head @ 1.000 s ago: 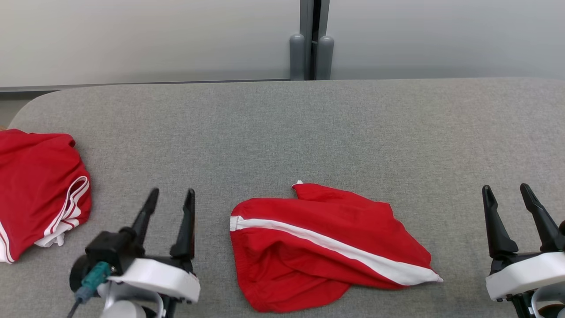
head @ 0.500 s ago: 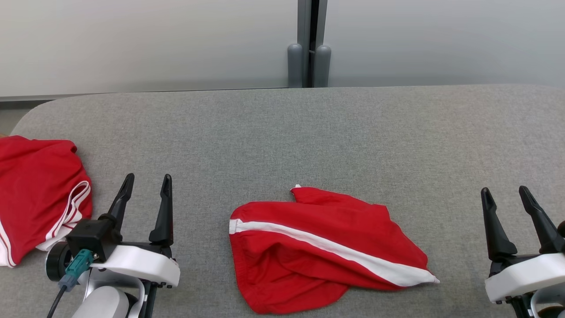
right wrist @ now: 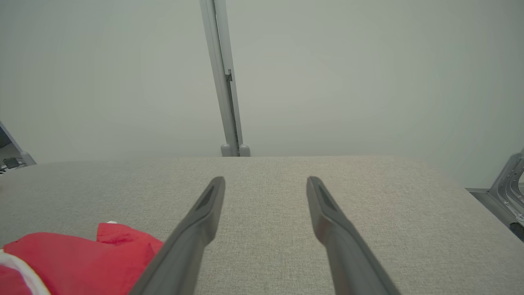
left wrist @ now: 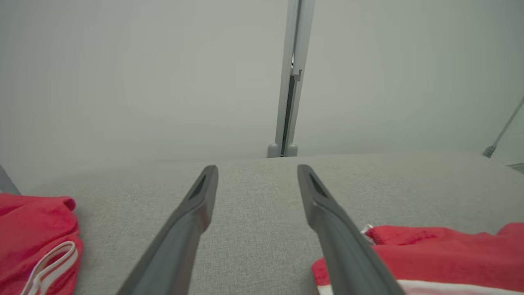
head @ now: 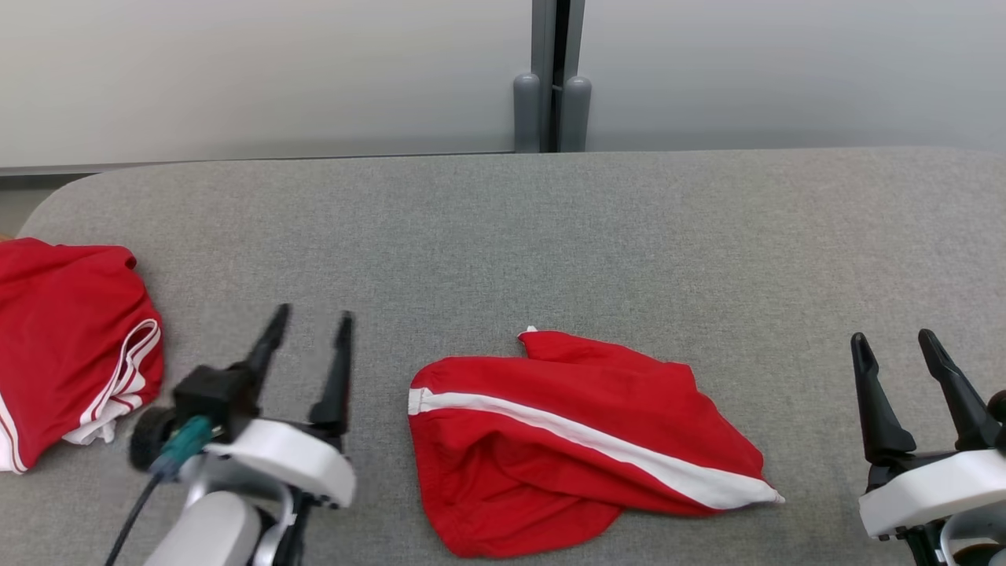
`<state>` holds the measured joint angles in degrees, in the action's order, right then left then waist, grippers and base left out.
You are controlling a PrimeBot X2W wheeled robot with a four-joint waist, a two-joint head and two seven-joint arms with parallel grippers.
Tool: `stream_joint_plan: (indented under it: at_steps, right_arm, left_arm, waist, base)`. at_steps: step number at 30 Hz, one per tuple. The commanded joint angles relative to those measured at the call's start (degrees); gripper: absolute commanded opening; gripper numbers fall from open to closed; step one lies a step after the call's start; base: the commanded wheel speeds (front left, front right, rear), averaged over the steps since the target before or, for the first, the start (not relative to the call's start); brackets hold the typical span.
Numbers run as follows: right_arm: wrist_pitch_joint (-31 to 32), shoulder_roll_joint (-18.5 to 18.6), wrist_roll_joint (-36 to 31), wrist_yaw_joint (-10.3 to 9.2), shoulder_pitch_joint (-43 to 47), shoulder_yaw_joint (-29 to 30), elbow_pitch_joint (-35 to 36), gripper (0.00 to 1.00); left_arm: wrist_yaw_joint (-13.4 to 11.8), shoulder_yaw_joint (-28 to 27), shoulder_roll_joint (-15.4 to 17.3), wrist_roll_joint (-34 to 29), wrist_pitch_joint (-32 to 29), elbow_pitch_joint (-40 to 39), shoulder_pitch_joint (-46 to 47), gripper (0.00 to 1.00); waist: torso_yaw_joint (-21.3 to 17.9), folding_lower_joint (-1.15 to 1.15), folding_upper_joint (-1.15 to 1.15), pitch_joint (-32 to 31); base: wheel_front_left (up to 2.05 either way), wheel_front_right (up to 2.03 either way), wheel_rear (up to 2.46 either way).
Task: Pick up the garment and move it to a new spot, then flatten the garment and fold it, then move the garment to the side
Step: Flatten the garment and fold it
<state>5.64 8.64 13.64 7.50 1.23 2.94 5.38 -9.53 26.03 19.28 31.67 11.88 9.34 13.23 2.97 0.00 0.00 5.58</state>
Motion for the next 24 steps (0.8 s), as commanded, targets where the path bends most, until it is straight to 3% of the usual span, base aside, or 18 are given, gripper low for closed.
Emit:
stream_joint_plan:
  at_steps: [1, 8, 15, 16, 17, 18, 24]
  right_arm:
    - [0.1, 0.1, 0.0, -0.02, -0.3, -0.2, 0.2, 1.0]
    - [-0.1, 0.2, 0.8, -0.02, -1.1, -1.5, -0.7, 1.0]
    - [-0.8, -0.2, 1.2, -0.02, -1.0, -1.1, -1.5, 1.0]
    - [-0.9, -0.2, 1.2, -0.02, -1.0, -1.1, -1.5, 1.0]
    - [-0.9, -0.2, 1.3, -0.02, -1.0, -1.1, -1.6, 1.0]
    - [-1.0, -0.2, 1.3, -0.02, -0.9, -1.0, -1.6, 1.0]
    - [-0.4, -0.1, 0.9, -0.02, 1.5, -0.8, -2.0, 1.0]
  left_arm:
    - [1.3, 1.7, -0.6, -0.4, -1.8, 0.9, 1.8, 1.0]
    - [7.7, 8.4, -4.0, 2.5, -11.4, 9.3, 5.3, 1.0]
    - [9.5, 9.9, -4.7, 3.7, -14.7, 14.9, 6.5, 0.97]
    - [9.5, 9.9, -4.8, 3.9, -14.7, 15.3, 6.5, 0.5]
    - [9.6, 9.9, -4.8, 4.0, -14.6, 15.6, 6.6, 0.18]
    - [9.8, 9.9, -4.8, 4.0, -14.4, 15.9, 6.9, 0.0]
    - [10.2, 10.2, -4.6, 3.9, -13.9, 16.6, 7.6, 0.0]
  waist:
    - [-0.1, 0.0, 0.0, 0.5]
    - [-1.8, 0.0, 0.0, 2.1]
    - [-2.7, 0.0, 0.0, 3.3]
    - [-2.8, 0.0, 0.0, 3.4]
    - [-2.9, 0.0, 0.0, 3.5]
    - [-2.9, 0.0, 0.0, 3.7]
    - [-3.0, 0.0, 0.0, 4.0]
  base:
    - [0.0, 0.0, 0.0]
    - [0.0, 0.0, 0.0]
    - [0.0, 0.0, 0.0]
    - [0.0, 0.0, 0.0]
    - [0.0, 0.0, 0.0]
    - [0.0, 0.0, 0.0]
    - [0.0, 0.0, 0.0]
